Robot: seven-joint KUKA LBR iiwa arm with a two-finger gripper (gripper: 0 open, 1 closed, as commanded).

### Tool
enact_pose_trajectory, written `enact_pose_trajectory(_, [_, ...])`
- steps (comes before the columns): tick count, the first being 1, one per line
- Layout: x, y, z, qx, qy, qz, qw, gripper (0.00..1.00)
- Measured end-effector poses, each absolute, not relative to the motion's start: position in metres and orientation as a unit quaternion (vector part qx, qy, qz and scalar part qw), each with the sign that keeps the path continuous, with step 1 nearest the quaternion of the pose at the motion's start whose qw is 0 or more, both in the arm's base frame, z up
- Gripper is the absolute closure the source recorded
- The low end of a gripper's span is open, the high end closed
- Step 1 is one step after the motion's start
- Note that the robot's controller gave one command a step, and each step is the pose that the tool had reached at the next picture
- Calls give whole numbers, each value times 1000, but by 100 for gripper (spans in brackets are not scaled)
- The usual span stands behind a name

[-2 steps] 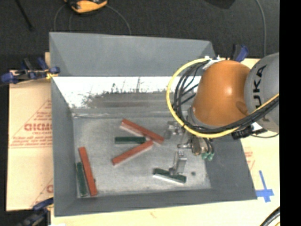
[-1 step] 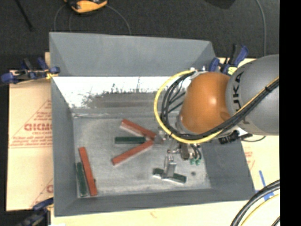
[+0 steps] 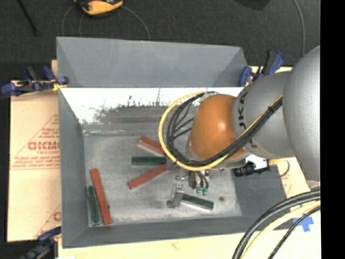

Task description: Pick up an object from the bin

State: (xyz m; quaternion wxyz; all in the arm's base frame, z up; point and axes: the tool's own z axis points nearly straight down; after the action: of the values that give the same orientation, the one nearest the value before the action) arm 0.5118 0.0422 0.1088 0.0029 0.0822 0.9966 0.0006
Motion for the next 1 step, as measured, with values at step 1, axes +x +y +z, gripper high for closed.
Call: enact_pose_trajectory(1, [503, 31, 83, 117, 993, 0, 0, 0])
